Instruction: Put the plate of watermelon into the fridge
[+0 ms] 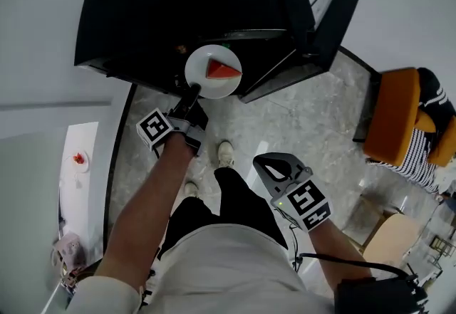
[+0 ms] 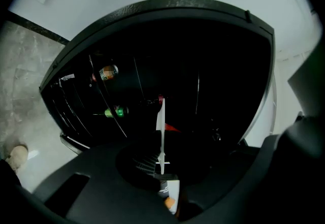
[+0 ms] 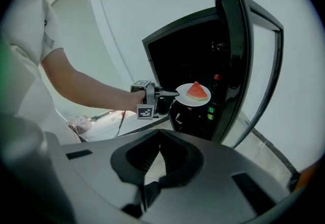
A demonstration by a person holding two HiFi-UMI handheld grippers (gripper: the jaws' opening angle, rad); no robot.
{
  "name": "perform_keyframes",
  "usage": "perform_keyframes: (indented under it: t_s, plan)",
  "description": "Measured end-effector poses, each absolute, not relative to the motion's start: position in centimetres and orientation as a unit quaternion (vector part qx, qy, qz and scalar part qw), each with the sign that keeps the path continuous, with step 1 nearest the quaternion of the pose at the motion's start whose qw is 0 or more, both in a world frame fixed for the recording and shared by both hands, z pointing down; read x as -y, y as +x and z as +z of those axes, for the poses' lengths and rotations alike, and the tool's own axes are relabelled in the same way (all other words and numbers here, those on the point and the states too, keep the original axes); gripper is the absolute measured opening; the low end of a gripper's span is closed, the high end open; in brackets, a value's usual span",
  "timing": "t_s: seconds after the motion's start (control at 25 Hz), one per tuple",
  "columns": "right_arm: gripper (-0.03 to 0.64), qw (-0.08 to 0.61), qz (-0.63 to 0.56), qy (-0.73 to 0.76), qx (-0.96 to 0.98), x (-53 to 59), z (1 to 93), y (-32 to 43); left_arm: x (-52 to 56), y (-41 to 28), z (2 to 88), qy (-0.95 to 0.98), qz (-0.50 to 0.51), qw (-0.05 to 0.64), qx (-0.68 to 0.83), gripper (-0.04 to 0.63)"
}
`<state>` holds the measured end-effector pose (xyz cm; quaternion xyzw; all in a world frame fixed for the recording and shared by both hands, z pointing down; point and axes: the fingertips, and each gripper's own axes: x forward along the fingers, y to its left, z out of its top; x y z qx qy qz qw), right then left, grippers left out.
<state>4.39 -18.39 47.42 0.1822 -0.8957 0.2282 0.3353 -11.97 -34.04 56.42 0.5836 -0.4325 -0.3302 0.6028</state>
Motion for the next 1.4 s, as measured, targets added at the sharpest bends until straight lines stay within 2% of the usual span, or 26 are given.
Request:
perform_keyframes:
  t_s: [0.96, 1.24, 1.4]
  plan:
    - [0.014, 0.376, 0.271, 0.166, 0.871, 20.3, 51.5, 3.9, 44.4, -12.4, 63.8, 0.573, -0.289, 0.599, 0.478, 0.028]
    - [0.014, 0.375, 0.275, 0.168, 0.869, 21.0, 51.9, 3.9, 45.4, -12.4, 64.3, 0.573, -0.228, 0.593, 0.518, 0.026]
    - [0.014, 0.376, 0.277, 0.165, 0.869, 20.9, 52.2, 3.7, 46.2, -11.9, 64.0, 0.605, -0.147, 0.568, 0.538, 0.028]
